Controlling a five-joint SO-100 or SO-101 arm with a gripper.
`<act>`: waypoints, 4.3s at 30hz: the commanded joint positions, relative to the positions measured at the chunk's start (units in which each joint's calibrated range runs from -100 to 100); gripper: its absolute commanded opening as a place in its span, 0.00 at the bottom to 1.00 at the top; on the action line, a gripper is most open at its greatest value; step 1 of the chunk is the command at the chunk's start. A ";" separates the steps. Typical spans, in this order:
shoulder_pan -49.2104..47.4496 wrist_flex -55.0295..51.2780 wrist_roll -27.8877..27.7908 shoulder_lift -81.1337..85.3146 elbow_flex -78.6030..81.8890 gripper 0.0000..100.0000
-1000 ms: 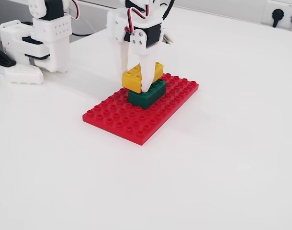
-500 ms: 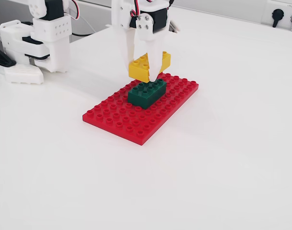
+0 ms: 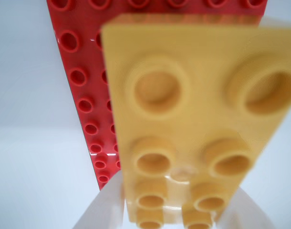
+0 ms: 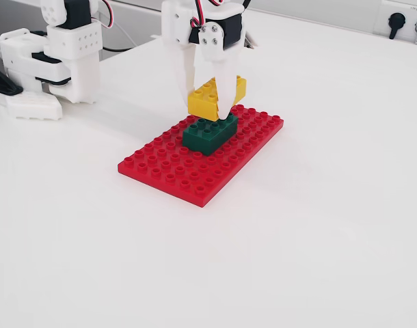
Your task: Put yellow lego brick onto the green one
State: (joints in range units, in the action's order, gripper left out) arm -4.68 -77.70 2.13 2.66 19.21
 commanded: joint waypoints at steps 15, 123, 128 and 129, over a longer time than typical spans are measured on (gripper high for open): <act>2.84 1.92 -2.44 0.32 2.35 0.15; -0.26 3.31 -0.72 0.32 3.97 0.15; -0.85 3.22 -0.52 0.40 3.97 0.15; -0.77 3.22 -0.52 0.40 3.97 0.15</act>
State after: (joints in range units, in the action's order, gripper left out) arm -5.34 -74.59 1.56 2.66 23.53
